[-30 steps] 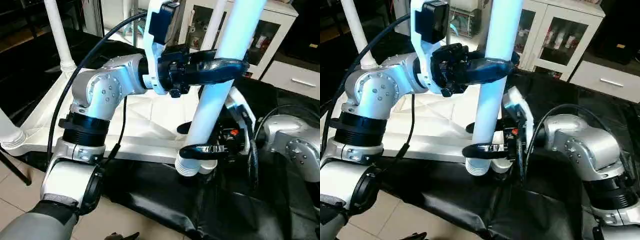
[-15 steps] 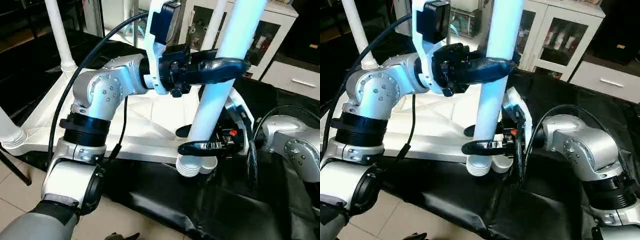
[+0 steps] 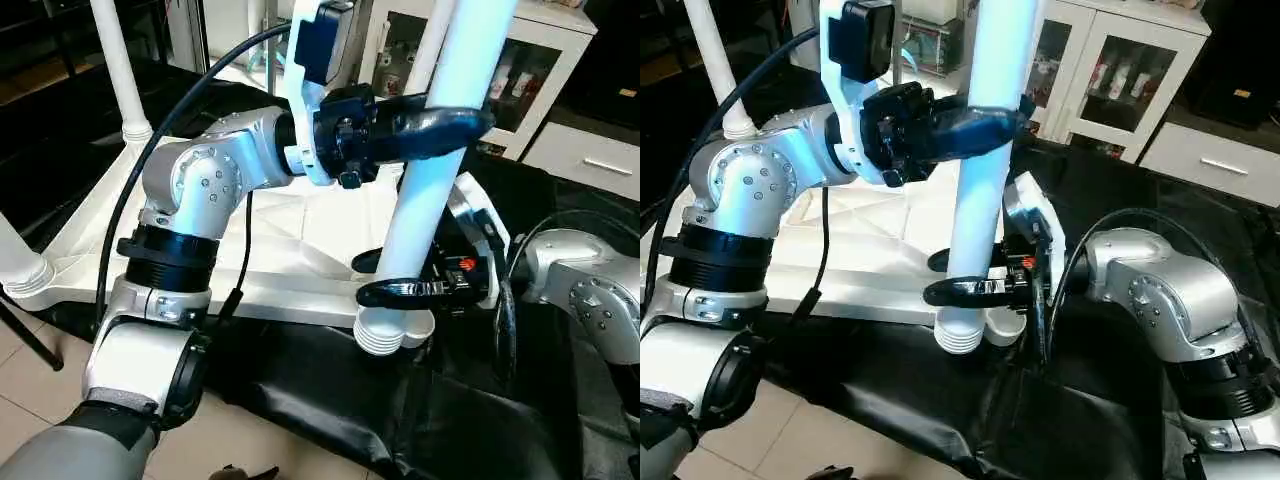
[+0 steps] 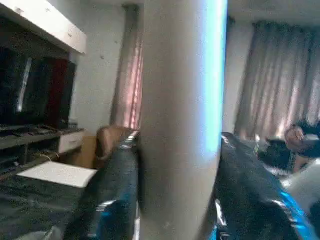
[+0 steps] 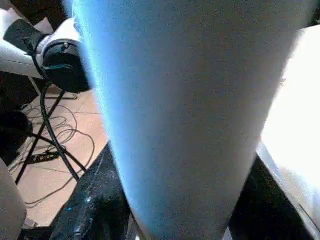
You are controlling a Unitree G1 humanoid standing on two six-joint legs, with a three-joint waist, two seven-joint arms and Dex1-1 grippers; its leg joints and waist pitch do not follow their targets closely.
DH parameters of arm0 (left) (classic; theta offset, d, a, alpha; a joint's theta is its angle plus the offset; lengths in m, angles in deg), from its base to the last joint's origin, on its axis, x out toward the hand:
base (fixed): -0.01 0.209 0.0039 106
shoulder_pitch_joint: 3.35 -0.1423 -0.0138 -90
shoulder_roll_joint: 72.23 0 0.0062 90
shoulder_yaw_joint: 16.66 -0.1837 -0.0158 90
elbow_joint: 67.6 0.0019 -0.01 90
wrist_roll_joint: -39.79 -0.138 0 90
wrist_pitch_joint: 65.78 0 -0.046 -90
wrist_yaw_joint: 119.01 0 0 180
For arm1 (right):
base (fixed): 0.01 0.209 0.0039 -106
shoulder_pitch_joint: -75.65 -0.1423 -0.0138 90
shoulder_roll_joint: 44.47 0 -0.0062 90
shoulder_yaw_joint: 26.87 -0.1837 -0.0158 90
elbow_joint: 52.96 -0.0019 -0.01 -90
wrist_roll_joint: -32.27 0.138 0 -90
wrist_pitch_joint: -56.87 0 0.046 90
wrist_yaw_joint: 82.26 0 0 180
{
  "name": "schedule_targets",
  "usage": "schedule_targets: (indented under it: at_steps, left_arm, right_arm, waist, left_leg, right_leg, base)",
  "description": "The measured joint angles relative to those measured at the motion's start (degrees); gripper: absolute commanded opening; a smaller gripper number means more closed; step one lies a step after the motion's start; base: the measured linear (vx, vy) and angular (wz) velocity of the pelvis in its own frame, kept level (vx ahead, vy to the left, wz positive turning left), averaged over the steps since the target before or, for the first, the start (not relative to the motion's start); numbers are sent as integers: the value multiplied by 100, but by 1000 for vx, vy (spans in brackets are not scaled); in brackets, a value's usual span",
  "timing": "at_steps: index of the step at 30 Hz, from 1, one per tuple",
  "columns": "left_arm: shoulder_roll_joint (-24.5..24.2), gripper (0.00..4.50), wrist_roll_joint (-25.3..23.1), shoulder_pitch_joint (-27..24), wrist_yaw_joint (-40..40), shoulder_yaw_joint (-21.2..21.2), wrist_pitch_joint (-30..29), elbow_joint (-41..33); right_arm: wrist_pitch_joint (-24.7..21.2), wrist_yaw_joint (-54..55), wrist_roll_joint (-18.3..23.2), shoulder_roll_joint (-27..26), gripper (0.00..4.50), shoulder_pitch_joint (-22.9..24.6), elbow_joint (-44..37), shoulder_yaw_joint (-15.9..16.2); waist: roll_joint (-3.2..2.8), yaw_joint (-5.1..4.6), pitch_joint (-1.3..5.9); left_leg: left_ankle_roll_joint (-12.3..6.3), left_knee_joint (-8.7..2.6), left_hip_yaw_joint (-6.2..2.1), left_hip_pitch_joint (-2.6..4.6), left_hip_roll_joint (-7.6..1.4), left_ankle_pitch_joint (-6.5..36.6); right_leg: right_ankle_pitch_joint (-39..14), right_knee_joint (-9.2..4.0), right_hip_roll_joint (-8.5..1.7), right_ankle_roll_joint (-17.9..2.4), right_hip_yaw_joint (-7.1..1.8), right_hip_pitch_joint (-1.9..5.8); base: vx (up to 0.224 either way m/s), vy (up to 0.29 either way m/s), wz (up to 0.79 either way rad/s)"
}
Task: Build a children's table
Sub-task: Rotate table base
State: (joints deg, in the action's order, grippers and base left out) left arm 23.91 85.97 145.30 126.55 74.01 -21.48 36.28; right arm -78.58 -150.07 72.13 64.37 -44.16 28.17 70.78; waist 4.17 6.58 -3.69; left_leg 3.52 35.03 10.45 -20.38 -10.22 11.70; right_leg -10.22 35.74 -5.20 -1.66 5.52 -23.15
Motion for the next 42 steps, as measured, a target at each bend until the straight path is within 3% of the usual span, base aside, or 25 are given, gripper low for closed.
schedule_targets:
  at_steps: [9,15,19,21,23,25,27,30,33,41,42]
  left_arm:
    - [-13,328,308,43,-15,205,-261,-52]
    - [149,336,370,96,-424,574,-36,-49]
    - [-11,336,392,104,-515,834,-6,-21]
    - [-151,336,382,-49,-513,865,82,-20]
    - [-328,336,88,-303,-549,806,365,-28]
    - [-622,336,-754,-649,-717,389,992,19]
    - [-1025,336,-2079,-1079,-941,-606,2049,239]
    - [-1058,336,-2959,-1707,-1009,-1440,2648,567]
    - [-984,336,-3138,-2220,-837,-1921,2852,434]
    - [-844,336,-3662,-2565,-563,-2464,3908,585]
    - [-863,319,-3744,-2621,-545,-2531,3996,656]
  right_arm:
    - [-26,137,92,-37,186,-2,-179,-83]
    - [-61,255,271,176,186,20,-223,-607]
    - [-41,274,271,457,186,102,-109,-985]
    - [68,351,191,589,186,198,-16,-1133]
    - [264,574,-147,651,186,329,120,-1178]
    - [506,1065,-541,550,186,418,308,-1182]
    - [841,1911,-900,-9,185,430,530,-1289]
    - [1099,2475,-1080,-396,185,538,694,-1315]
    - [1240,2796,-1073,-763,185,776,706,-1436]
    - [1217,2982,-964,-961,185,1095,717,-1593]
    - [1201,2983,-918,-961,185,1126,704,-1618]
  waist:
    - [-1,-1,-1]
    - [0,23,0]
    - [-4,17,0]
    - [-49,7,9]
    - [-73,2,16]
    - [-79,-19,18]
    - [-106,-53,35]
    - [-149,-76,29]
    - [-150,-76,31]
    - [-155,-135,34]
    - [-156,-145,34]
  left_leg:
    - [0,0,0,1,0,0]
    - [0,7,-2,-3,0,1]
    - [0,7,-4,-1,0,0]
    - [-1,7,-5,4,2,2]
    - [-1,6,-5,7,3,1]
    - [7,3,-11,10,0,-3]
    - [15,-6,-17,27,0,-8]
    - [18,-8,-21,-7,5,-10]
    - [13,-11,-21,-21,4,-6]
    - [5,-11,-15,-12,4,-3]
    - [5,-11,-15,-6,4,-3]
  right_leg:
    - [0,1,0,0,0,0]
    - [0,0,-1,0,0,3]
    - [0,1,0,1,2,3]
    - [0,-5,-1,1,3,11]
    - [-1,-4,-1,2,2,12]
    - [0,-2,2,10,5,12]
    - [-17,-9,6,50,5,25]
    - [-5,-17,1,70,6,3]
    - [6,-22,2,44,8,-4]
    - [14,-32,1,36,6,2]
    - [14,-33,1,39,5,5]
  base:
    - [0,0,0]
    - [0,0,0]
    - [0,0,0]
    - [0,0,0]
    - [0,0,0]
    - [0,0,0]
    - [0,0,0]
    - [0,0,0]
    - [0,0,0]
    - [0,0,0]
    - [0,0,0]
